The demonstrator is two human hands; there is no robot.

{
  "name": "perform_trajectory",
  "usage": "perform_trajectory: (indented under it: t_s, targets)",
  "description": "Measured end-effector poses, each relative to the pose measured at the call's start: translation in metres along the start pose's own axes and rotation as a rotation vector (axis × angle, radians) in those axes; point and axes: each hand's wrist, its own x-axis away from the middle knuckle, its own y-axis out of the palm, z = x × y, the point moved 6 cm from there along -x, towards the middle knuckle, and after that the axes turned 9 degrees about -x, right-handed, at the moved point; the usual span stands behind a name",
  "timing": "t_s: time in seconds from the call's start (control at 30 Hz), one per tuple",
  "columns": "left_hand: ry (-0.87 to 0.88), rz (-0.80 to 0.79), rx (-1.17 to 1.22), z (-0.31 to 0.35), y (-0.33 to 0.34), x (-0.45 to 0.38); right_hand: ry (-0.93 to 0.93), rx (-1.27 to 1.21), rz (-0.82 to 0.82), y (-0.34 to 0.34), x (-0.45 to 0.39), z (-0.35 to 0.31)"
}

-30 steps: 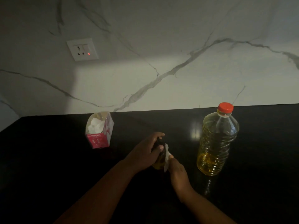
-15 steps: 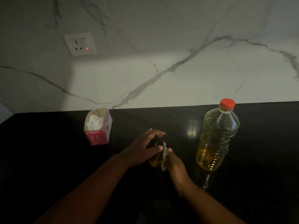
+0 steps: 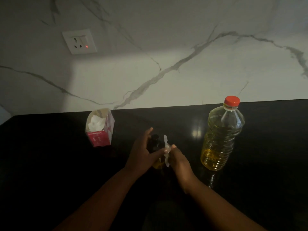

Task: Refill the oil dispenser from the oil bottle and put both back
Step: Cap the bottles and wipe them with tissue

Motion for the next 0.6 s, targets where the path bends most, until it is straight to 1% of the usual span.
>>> perform_trajectory:
  t_s: [0.07,0.2,0.33,0.43,0.5,0.6]
  targets:
    - [0.005,-0.036,0.002,0.000,-0.004,0.000,-0.003,-0.008,0.000,-0.002,0.006,0.004]
    - [-0.023,-0.176,0.043,-0.001,-0.012,-0.002,0.012,0.042,-0.041,0.001,0.014,0.018]
    - [-0.020,-0.309,0.032,-0.002,-0.017,-0.006,0.019,0.045,-0.064,0.010,0.012,0.006]
    - [0.000,-0.364,0.024,0.000,-0.015,-0.005,0.006,0.034,-0.084,0.013,0.014,0.006]
    - [0.007,-0.350,0.015,-0.001,-0.012,-0.003,0.029,0.031,-0.107,0.015,0.016,0.013]
    - [-0.008,-0.190,-0.046,-0.006,-0.013,0.001,0.056,0.038,-0.141,0.019,0.016,0.013]
